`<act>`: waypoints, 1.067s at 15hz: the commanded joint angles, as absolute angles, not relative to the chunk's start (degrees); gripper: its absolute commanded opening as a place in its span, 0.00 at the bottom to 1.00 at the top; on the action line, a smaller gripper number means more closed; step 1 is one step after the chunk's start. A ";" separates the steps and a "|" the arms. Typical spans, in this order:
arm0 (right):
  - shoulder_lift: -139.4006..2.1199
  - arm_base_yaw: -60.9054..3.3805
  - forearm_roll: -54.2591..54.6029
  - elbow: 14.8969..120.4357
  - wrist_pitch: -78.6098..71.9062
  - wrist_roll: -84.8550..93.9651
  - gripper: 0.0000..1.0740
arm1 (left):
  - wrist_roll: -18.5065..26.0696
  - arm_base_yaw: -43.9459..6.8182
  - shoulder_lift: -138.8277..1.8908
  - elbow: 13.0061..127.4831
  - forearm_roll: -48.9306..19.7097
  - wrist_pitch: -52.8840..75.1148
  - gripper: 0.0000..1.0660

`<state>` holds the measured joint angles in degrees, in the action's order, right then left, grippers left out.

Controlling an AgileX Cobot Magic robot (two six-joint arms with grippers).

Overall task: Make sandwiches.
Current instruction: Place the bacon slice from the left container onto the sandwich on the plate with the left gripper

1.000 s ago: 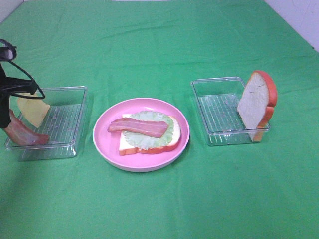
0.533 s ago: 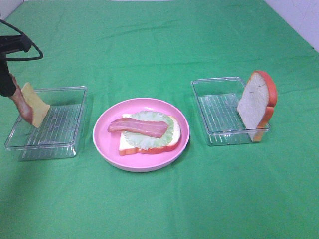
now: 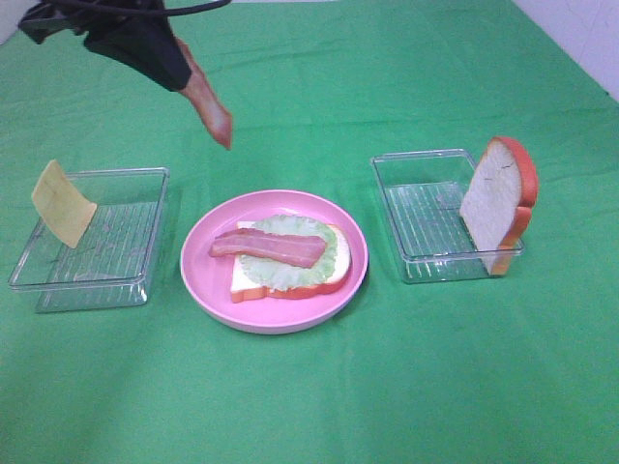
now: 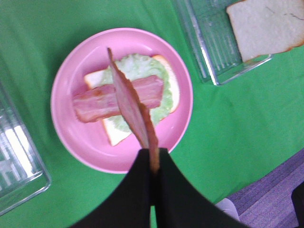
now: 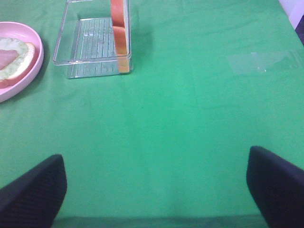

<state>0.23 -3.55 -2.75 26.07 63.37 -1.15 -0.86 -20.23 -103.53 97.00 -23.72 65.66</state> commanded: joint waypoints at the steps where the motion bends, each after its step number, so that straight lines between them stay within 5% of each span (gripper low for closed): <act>1: 1.60 -3.50 -2.86 25.90 63.08 -1.03 0.92 | 0.00 -23.43 -108.80 100.96 -26.64 65.83 0.00; 5: 1.60 -3.50 -2.86 25.90 63.08 -1.03 0.92 | 0.57 -28.19 -118.37 105.65 -29.62 65.60 0.00; 16: 1.60 -3.50 -2.86 25.90 63.08 -1.03 0.92 | 2.18 -31.00 -129.14 107.66 -31.46 61.88 0.00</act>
